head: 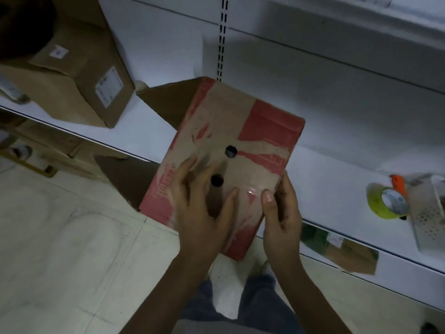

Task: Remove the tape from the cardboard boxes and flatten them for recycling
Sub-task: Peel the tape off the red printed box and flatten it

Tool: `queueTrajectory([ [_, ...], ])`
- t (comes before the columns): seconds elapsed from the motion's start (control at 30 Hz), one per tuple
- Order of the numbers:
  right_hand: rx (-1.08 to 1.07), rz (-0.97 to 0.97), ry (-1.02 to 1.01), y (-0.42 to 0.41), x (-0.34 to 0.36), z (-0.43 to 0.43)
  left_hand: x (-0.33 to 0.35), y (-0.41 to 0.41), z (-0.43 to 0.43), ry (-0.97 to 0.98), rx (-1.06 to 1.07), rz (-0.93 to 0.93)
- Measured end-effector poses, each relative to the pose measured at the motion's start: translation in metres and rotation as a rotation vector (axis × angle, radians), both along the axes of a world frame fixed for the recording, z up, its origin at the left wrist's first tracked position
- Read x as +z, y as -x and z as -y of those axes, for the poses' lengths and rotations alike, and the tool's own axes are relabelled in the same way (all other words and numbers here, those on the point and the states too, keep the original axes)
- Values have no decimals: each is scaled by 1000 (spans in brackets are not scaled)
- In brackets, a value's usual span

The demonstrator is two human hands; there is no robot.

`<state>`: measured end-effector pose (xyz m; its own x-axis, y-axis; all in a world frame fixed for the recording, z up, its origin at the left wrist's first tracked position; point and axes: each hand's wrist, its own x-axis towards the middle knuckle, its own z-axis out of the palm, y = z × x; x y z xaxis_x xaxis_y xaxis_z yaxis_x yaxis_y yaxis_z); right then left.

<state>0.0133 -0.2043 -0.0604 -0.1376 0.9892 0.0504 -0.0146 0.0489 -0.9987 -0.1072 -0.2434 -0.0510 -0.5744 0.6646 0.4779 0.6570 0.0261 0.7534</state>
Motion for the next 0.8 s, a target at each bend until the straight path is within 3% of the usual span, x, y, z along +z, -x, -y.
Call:
queueTrajectory([
  [0.07,12,35,-24,-3,-3,8,-2,5,5,66,80,-22],
  [0.17,-78,182,-32,-5,-3,19,-2,22,5,377,217,-107],
  [0.23,-190,431,-245,-5,5,19,1,25,5,496,234,-62],
  [0.3,-197,691,-579,-3,15,11,2,19,6,493,253,-64],
  [0.37,-126,848,-697,7,32,0,5,12,6,467,253,-41],
  [0.63,43,1121,-657,26,79,-22,6,0,12,390,264,27],
  [0.8,159,1189,-556,34,80,-16,4,-4,13,362,284,76],
])
